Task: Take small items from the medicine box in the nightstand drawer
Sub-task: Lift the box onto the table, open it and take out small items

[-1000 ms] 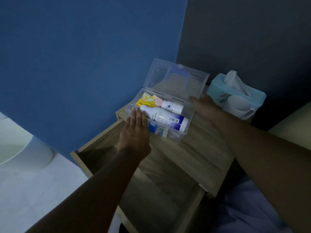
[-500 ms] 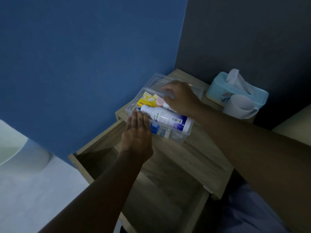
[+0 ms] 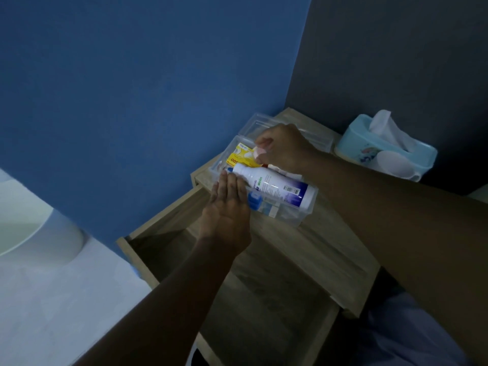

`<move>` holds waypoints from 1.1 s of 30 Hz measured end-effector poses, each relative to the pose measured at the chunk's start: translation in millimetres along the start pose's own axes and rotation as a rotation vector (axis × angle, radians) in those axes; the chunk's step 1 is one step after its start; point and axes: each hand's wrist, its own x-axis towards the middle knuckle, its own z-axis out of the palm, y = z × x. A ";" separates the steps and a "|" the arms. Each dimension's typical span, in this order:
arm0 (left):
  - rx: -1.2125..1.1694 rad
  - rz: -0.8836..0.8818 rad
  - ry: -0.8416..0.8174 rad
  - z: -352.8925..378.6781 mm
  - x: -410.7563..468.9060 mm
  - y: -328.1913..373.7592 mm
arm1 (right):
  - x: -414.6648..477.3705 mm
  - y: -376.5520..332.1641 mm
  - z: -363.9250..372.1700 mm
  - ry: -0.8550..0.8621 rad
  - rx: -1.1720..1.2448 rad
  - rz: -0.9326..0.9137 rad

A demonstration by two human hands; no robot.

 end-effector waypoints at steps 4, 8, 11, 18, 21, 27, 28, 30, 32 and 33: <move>-0.097 -0.044 -0.059 -9.4 -3.5 2.3 | -17.8 -6.4 -29.2 0.042 0.074 0.001; -0.116 -0.035 -0.189 -37.2 2.5 -4.8 | -54.0 -17.2 -64.4 0.012 0.068 0.013; -0.291 -0.022 -0.168 -79.8 -2.1 -0.1 | -89.9 -27.3 -100.8 0.008 0.109 0.004; -1.679 -0.135 -0.037 -119.0 -36.3 61.1 | -144.1 -54.1 -137.9 0.011 0.176 -0.090; -1.916 -0.103 0.016 -142.3 -57.5 86.3 | -167.1 -67.2 -161.7 0.020 0.187 -0.148; -2.164 -0.092 0.030 -163.1 -82.2 114.1 | -203.7 -81.9 -184.9 0.096 0.161 -0.239; -2.193 -0.097 0.018 -163.9 -85.4 116.4 | -207.6 -82.3 -186.0 0.102 0.162 -0.256; -2.240 -0.088 -0.003 -165.3 -91.8 118.7 | -214.2 -83.5 -189.5 0.093 0.178 -0.283; -2.281 -0.077 -0.014 -168.4 -96.4 119.8 | -217.9 -84.8 -195.9 0.071 0.187 -0.307; -2.296 -0.075 -0.020 -170.6 -97.9 120.6 | -218.9 -86.0 -199.4 0.053 0.189 -0.318</move>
